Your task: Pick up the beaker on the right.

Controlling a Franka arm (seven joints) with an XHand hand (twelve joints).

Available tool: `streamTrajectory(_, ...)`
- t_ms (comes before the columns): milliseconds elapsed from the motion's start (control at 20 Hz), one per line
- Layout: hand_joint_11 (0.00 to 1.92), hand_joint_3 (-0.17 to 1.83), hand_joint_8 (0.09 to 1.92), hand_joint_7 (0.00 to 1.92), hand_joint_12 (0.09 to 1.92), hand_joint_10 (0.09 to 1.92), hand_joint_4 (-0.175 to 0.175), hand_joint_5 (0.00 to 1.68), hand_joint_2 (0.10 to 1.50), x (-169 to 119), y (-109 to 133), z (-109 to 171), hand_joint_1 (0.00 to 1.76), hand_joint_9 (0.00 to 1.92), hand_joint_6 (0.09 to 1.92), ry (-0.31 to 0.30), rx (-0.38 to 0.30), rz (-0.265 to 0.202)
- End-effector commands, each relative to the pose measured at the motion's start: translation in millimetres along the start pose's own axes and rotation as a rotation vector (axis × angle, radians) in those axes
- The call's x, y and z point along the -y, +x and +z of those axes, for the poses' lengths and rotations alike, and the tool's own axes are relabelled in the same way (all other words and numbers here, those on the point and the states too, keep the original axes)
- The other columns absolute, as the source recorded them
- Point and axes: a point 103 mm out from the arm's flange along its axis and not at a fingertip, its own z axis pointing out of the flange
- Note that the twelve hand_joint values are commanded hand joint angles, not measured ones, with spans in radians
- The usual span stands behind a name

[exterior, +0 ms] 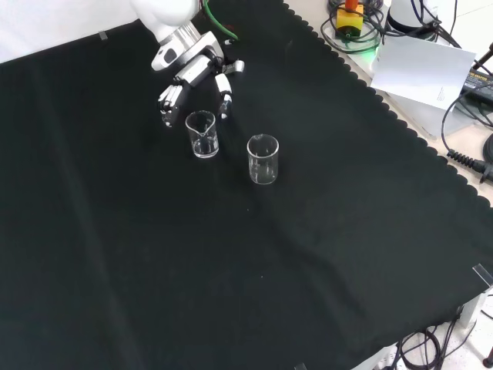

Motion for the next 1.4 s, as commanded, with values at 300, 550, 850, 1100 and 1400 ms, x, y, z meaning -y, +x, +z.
streamTrajectory(300,0.0,0.63,0.64,0.27,1.4,0.64,-0.018,0.48,0.51,-15.7,0.3,12.8,0.93,0.38,0.09,-0.069,-0.096,-0.047)
streamTrajectory(550,0.01,0.66,0.65,0.31,1.41,0.63,-0.02,0.48,0.48,-19.2,-2.0,21.7,0.9,0.43,0.09,-0.077,-0.155,-0.065)
streamTrajectory(850,0.03,0.73,0.66,0.33,1.4,0.62,-0.021,0.53,0.48,-23.2,-3.5,27.7,0.98,0.45,0.09,-0.078,-0.194,-0.082)
streamTrajectory(1100,0.03,0.76,0.67,0.33,1.4,0.61,-0.021,0.54,0.47,-25.5,-1.1,30.6,0.97,0.46,0.1,-0.081,-0.224,-0.098)
streamTrajectory(1400,0.03,0.77,0.67,0.33,1.4,0.61,-0.022,0.54,0.46,-27.6,3.2,31.2,0.97,0.46,0.11,-0.089,-0.246,-0.135)
